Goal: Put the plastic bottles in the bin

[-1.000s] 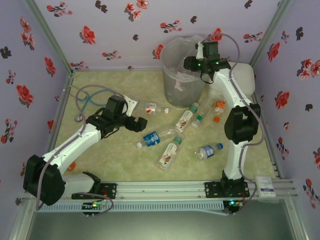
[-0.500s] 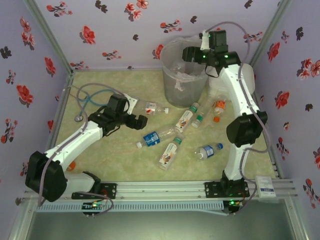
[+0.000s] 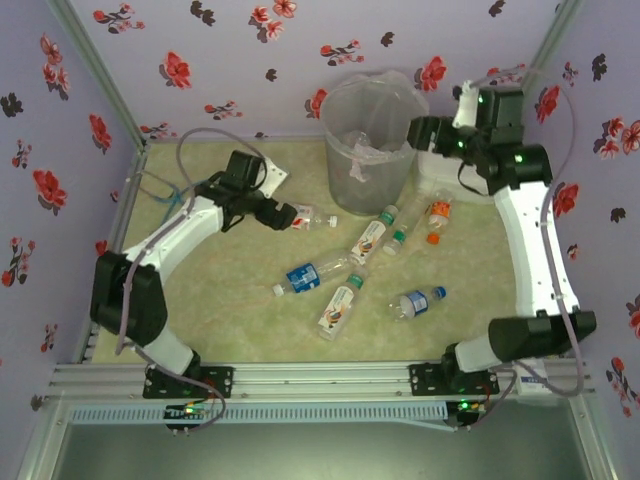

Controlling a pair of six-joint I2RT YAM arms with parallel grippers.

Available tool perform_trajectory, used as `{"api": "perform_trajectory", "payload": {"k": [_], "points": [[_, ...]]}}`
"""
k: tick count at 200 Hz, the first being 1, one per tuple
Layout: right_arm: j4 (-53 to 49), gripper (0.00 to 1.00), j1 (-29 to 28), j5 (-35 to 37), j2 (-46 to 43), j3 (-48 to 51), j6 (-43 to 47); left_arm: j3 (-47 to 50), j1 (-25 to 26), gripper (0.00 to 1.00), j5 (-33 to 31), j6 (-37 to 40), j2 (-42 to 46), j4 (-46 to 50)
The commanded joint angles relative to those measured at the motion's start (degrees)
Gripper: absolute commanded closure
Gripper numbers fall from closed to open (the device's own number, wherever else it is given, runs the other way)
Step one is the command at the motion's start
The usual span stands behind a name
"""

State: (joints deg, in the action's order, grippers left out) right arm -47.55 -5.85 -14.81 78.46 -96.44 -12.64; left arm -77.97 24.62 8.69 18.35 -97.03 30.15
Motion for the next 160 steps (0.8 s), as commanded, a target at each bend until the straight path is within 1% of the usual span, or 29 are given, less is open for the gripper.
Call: {"api": "perform_trajectory", "payload": {"k": [1,17,33,52,68,88,109,160], "points": [[-3.19,0.15,1.64,0.56,-4.11,3.93,-0.13,-6.11,-2.55,0.0,7.99,15.51,-5.04,7.06],[-6.65,0.15,2.06,0.77,-5.17,3.73,0.97,-10.51,-3.79,0.0,8.46,20.56,-9.12,11.01],[-9.01,0.15,2.08,0.89,-6.23,3.37,1.47,-14.29,-4.61,0.0,7.02,25.59,-13.29,14.76],[-10.56,0.15,2.07,1.61,-8.09,3.46,1.74,-17.48,-5.15,0.01,5.55,28.57,-17.34,16.63],[-11.2,0.16,2.07,1.81,-9.38,3.86,1.42,-19.44,-5.2,0.04,5.28,29.57,-20.0,16.47],[-11.32,0.16,2.07,1.71,-10.3,4.6,0.84,-20.11,-5.21,0.06,5.08,30.55,-21.97,14.44],[-11.25,0.16,2.07,1.3,-10.68,5.33,0.13,-21.5,-4.92,0.08,5.28,31.08,-24.08,15.55],[-7.17,0.16,2.07,-0.97,-10.65,8.43,-2.41,-18.86,-4.58,0.18,4.21,29.94,-24.26,15.99]]}}
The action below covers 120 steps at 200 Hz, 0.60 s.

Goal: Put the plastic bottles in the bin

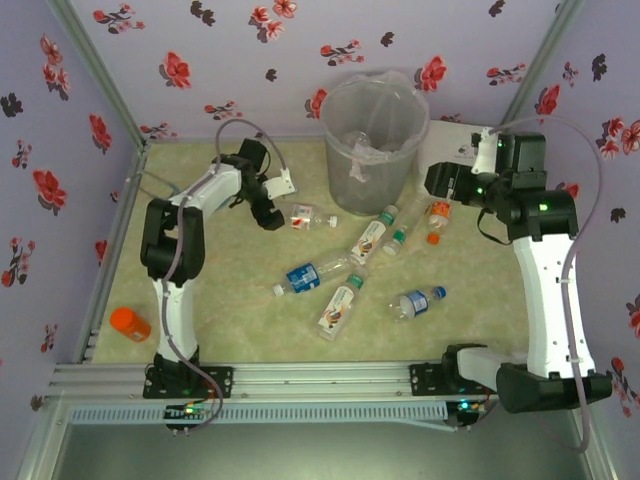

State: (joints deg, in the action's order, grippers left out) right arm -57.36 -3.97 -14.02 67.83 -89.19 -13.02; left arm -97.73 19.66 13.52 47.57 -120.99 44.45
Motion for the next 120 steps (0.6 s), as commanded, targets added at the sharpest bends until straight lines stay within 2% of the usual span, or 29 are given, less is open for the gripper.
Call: {"api": "perform_trajectory", "payload": {"k": [1,69,90,120], "points": [[2.76,0.16,0.19,-1.78,0.04,1.15,-2.07,0.93,0.42,0.18,-0.61,0.65,-0.3,1.74],[6.41,0.16,0.2,-3.25,0.4,4.29,-3.91,5.8,-0.06,0.41,0.04,-6.18,3.25,3.8],[7.94,0.16,0.23,-4.43,0.39,5.5,-4.81,6.83,-0.06,0.52,-0.89,-7.91,3.91,4.86],[8.57,0.16,0.19,-5.9,-0.44,6.17,-5.76,10.4,0.03,0.54,-1.34,-11.63,8.62,4.9]]}}
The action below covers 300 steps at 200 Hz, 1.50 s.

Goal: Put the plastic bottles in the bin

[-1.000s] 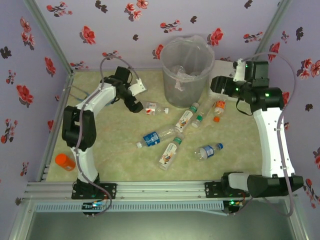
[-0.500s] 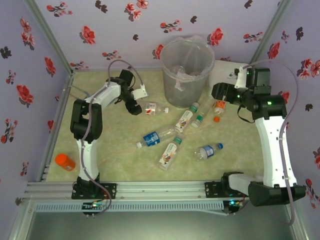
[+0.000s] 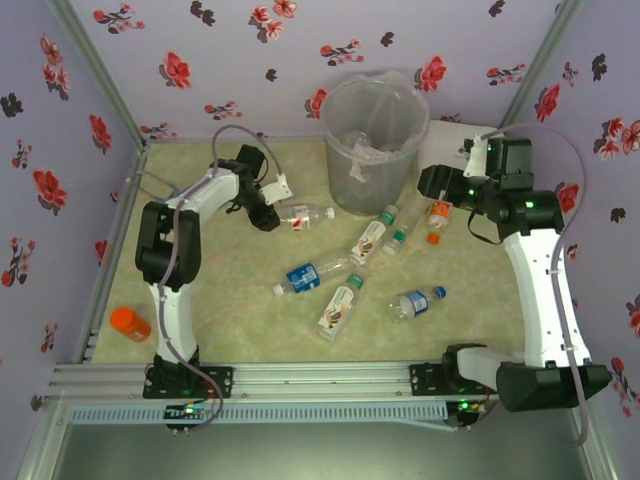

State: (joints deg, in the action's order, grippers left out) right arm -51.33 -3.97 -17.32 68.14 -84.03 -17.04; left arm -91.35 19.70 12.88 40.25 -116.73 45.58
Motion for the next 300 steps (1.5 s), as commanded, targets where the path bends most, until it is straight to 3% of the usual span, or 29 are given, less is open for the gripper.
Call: {"api": "perform_trajectory", "payload": {"k": [1,26,41,65,91,121,160,203,232,300], "points": [[2.72,0.16,0.19,-2.75,-0.83,1.12,-1.75,4.27,-0.01,0.54,-0.73,-4.48,4.64,3.61],[12.97,0.17,0.19,-7.29,-4.32,8.0,-7.73,11.18,0.22,0.54,-0.06,-9.6,12.46,-1.34],[22.94,0.18,-0.47,-10.64,-6.18,14.04,-15.81,15.47,0.29,0.54,0.42,-13.68,17.43,-4.86],[37.04,0.25,-8.2,-9.17,-7.0,19.98,-23.72,22.26,0.75,0.54,4.09,-22.64,25.22,-11.75],[39.72,0.26,-18.86,-3.77,-1.87,18.46,-21.86,30.12,3.74,0.54,6.93,-29.68,31.71,-21.0],[45.46,0.21,-25.74,0.47,3.73,18.16,-23.57,35.49,4.91,0.54,7.36,-37.79,37.69,-28.87],[45.62,0.07,-27.3,-1.36,11.51,15.21,-23.1,41.3,6.4,0.54,8.32,-43.75,44.1,-38.87],[47.86,0.07,-27.85,-3.55,17.78,12.95,-23.66,42.18,8.49,0.54,10.33,-42.85,43.77,-41.1],[46.84,0.18,-27.59,-2.7,19.93,11.25,-21.68,41.41,9.78,0.53,11.02,-41.22,43.27,-40.45],[44.68,0.62,-27.32,-1.7,19.5,9.97,-21.31,40.5,10.09,0.49,9.82,-43.25,42.37,-39.98]]}}
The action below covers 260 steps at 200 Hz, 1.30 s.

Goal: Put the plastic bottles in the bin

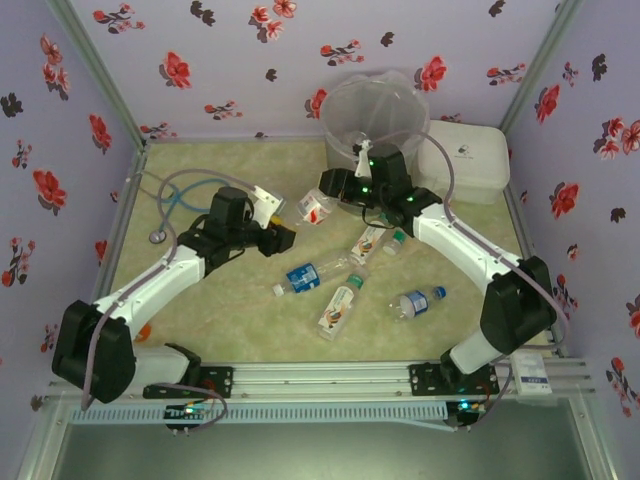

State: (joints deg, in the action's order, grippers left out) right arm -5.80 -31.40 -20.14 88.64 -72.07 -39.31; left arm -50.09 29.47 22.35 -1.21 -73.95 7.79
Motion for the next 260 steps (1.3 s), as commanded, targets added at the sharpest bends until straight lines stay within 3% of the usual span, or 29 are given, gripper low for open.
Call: {"api": "perform_trajectory", "payload": {"k": [1,23,45,72,123,168,199,260], "points": [[-0.95,0.62,0.11,1.18,-1.01,-2.05,1.02,-0.74,0.32,0.49,0.34,-1.96,-0.4,-2.27],[-3.38,0.69,0.28,1.81,-1.52,-4.43,2.76,-0.45,0.3,0.43,-1.09,-2.98,-0.06,-3.91],[-11.15,0.79,0.29,3.13,0.07,-12.2,7.95,-0.63,0.15,0.35,-7.78,-3.88,-0.43,-3.84],[-15.41,0.87,0.9,4.73,-0.17,-19.57,12.96,-0.35,0.06,0.01,-10.35,-5.04,0.61,-4.27],[-19.39,0.96,6.73,6.6,-1.48,-35.84,18.86,0.31,0.7,0.0,-12.02,-3.95,-0.67,1.21],[-9.71,1.0,11.94,15.21,-1.58,-35.8,20.67,-0.27,3.96,0.0,-17.07,-3.49,-3.93,6.98],[-10.53,1.0,15.63,19.23,3.61,-39.56,22.15,-2.16,7.57,0.0,-17.87,-1.75,-4.86,9.15],[-18.01,1.0,18.03,16.64,15.86,-46.83,22.96,-0.67,10.51,0.0,-13.34,-2.13,-6.01,9.3]]}}
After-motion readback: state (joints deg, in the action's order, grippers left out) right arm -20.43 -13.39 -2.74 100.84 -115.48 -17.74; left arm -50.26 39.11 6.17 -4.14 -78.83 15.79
